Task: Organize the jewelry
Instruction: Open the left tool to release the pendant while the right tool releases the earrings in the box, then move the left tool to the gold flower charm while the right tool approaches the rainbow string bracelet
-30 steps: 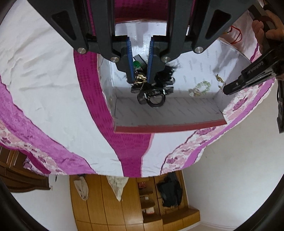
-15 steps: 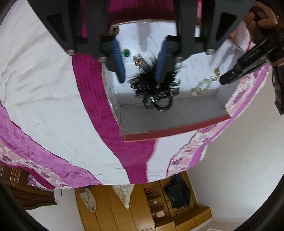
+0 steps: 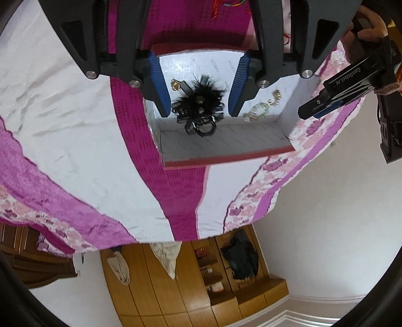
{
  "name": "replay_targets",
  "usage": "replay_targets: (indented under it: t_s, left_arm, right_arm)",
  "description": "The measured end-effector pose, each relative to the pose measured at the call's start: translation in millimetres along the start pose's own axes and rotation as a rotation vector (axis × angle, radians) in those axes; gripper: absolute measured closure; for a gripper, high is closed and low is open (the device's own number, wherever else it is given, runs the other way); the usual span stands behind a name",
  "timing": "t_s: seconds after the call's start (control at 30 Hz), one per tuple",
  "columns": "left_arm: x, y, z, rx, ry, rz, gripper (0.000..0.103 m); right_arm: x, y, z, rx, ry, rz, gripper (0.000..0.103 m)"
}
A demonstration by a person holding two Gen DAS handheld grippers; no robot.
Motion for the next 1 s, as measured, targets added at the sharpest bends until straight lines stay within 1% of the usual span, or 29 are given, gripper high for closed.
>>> replay_targets:
  t_s: [0.2,0.43,0.57,0.73,0.87,1.0]
  left_arm:
    - [-1.9,-0.7,-36.1,0.047,0.004,-0.011,0.057]
    - [-4.1,5.3,-73.2,0.089,-0.005,-0.006,0.055]
    - [-7.0,15.3,-85.2,0.063,-0.010,0.011,0.054]
    - [-10.7,31.8,-91.4,0.025,-0.014,0.006,0.054]
    - [-10.5,46.4,-90.9,-0.013,-0.021,0.009,0.054]
    - [-10.5,59.3,-84.6,-0.056,-0.026,0.018,0.054]
  right_arm:
    - [-20.4,-3.2,-36.3,0.060,-0.032,-0.017,0.050]
    - [-35.7,1.8,-71.7,0.102,-0.025,-0.043,0.050]
    - [-43.9,13.1,-88.3,0.096,-0.028,-0.058,0.049]
    - [-49.8,33.2,-102.1,0.086,-0.008,-0.077,0.049]
    - [-50.8,47.4,-103.8,0.060,-0.008,-0.075,0.049]
    - [-51.0,66.3,-97.8,0.011,-0.013,-0.059,0.049]
Point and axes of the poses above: each gripper's, at about its wrist camera, not at the fingertips, and z roughly the way its jaws point, x to its right, y to its underside, the point moved 1 cm from there along z, roughly the way its jaws point, and after that the axes turned 6 degrees about -y, right-handed, at the moved point
